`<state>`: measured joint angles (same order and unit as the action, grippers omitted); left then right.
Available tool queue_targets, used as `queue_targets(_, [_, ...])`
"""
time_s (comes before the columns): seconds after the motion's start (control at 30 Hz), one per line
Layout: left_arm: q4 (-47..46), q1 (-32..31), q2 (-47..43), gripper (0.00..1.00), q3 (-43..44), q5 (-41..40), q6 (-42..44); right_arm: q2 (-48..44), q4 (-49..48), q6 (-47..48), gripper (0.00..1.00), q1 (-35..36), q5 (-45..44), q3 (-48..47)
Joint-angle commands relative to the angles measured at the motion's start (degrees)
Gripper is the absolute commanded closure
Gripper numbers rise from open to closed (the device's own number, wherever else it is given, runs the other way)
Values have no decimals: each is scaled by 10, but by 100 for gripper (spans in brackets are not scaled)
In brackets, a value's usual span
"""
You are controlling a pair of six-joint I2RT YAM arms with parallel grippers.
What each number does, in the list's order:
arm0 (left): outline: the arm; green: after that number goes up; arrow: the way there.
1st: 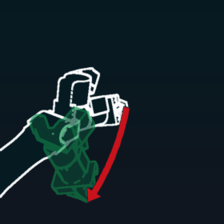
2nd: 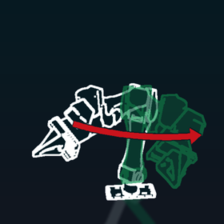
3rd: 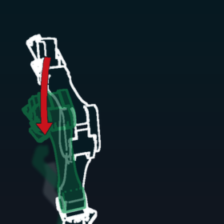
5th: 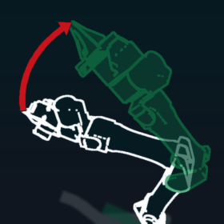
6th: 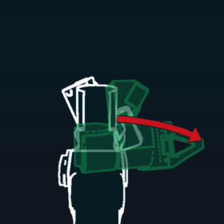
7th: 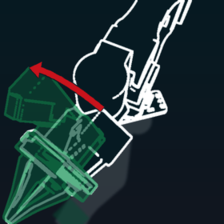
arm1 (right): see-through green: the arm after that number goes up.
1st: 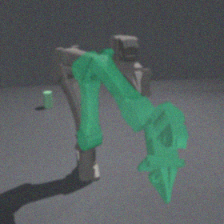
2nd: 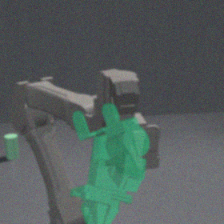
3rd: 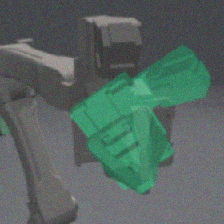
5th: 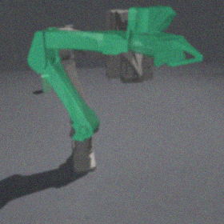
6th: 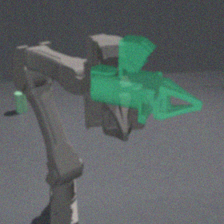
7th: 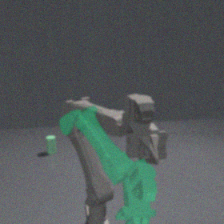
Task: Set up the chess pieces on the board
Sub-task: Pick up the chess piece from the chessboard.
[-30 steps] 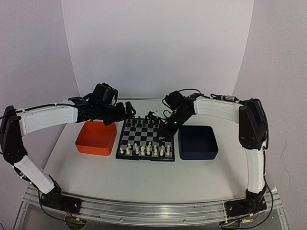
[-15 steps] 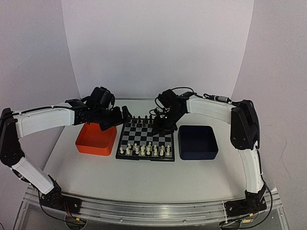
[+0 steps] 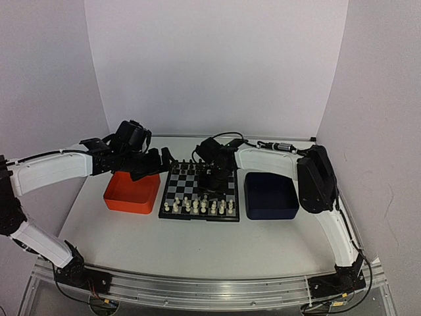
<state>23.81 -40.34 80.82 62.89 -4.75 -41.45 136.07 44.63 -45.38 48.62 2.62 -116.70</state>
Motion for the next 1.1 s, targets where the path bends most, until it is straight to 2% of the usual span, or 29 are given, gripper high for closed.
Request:
queue_targets(0.0, [-1, 0, -30, 0, -9, -13, 21, 24, 10, -35, 62, 4, -49, -21])
queue_targets(0.17, [3, 0, -35, 0, -10, -17, 28, 35, 11, -42, 69, 5, -59, -29])
queue_targets(0.3, [2, 0, -37, 0, -12, -19, 31, 38, 11, -44, 82, 6, -52, -34])
queue_targets(0.57, [-2, 0, -43, 0, -14, -25, 32, 28, 11, -28, 99, 12, -85, -47])
queue_targets(0.77, [-14, 0, -53, 0, -18, -25, 30, 19, 9, 9, 100, 12, -141, -73])
queue_targets(0.9, [-23, 0, -54, 0, -16, -12, 35, 10, -7, 72, 100, 12, -167, -95])
queue_targets(0.97, [-28, 0, -54, 0, -13, 0, 37, -2, -42, 129, 100, 11, -147, -90])
queue_targets(1.07, [-35, 1, -57, 0, -9, 20, 42, -49, -158, 249, 100, 7, -58, -20])
